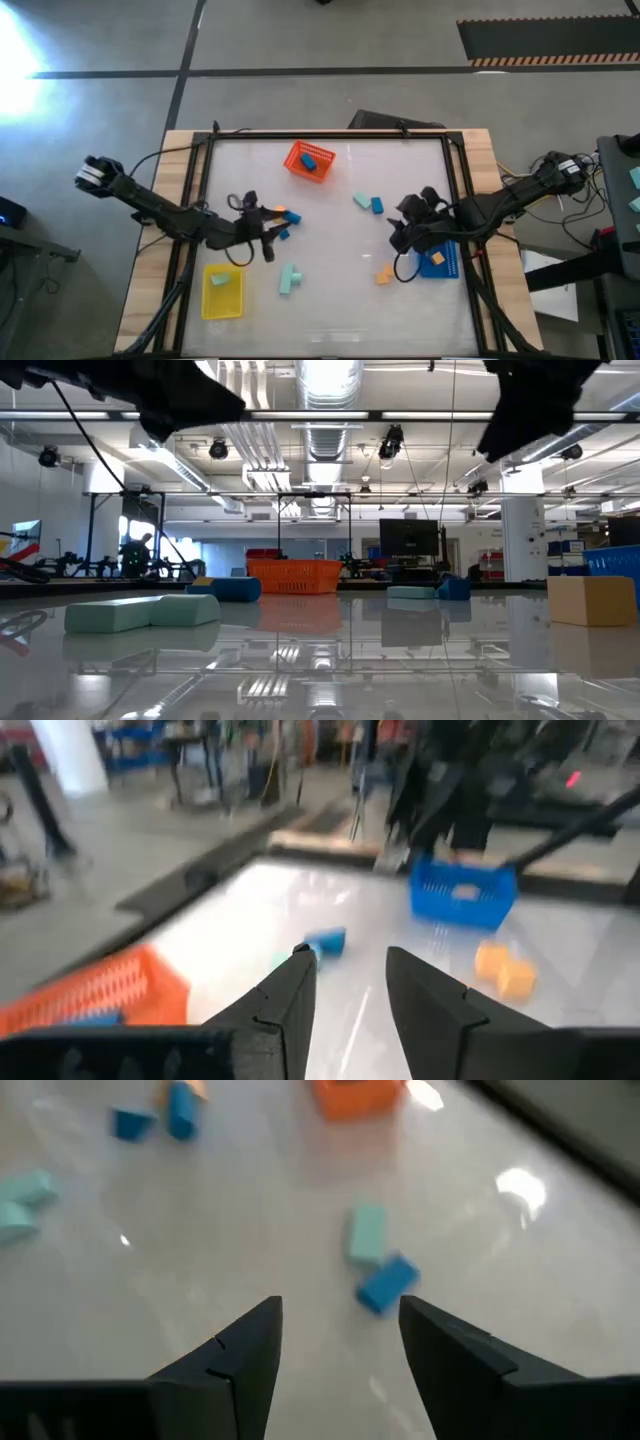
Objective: Sort & place blocks by color
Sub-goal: Put the blue block into the orange bin
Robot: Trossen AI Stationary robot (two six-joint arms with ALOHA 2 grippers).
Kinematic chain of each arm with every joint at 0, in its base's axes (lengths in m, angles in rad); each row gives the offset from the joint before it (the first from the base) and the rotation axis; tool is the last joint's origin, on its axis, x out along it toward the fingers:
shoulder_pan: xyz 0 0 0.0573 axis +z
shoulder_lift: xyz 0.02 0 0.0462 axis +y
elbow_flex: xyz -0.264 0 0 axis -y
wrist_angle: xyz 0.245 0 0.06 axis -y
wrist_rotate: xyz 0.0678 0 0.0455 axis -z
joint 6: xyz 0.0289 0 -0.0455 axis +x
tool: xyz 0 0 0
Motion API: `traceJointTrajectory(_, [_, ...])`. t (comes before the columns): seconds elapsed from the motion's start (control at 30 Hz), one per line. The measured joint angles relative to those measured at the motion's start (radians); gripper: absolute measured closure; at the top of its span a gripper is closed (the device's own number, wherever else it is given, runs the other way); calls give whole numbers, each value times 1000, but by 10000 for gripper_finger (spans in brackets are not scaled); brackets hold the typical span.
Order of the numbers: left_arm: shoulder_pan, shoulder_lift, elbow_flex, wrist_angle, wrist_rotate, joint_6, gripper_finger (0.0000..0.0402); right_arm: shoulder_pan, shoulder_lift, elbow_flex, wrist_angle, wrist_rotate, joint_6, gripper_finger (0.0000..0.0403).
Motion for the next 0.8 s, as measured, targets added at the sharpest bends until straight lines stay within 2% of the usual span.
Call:
traceJointTrajectory(0.1, [46, 22, 75, -245, 60, -126, 321, -13, 0, 0, 115, 0, -163, 219])
traceJointTrajectory(0.2, [107, 59, 166, -499, 230, -194, 350, -27, 1, 0, 228, 0, -332, 226])
traceJointTrajectory(0.37, [216, 148, 300, -806, 539, -120, 393, -56, -7, 0, 364, -59, -561, 237])
traceJointTrajectory(0.43, [262, 195, 351, -932, 623, -73, 399, -68, -11, 0, 413, -94, -639, 242])
traceJointTrajectory(0.57, [327, 292, 441, -1090, 669, 63, 394, -91, -12, 0, 510, -115, -757, 249])
traceJointTrajectory(0.8, [379, 435, 546, -1140, 674, 332, 358, -103, -13, -9, 543, -115, -797, 241])
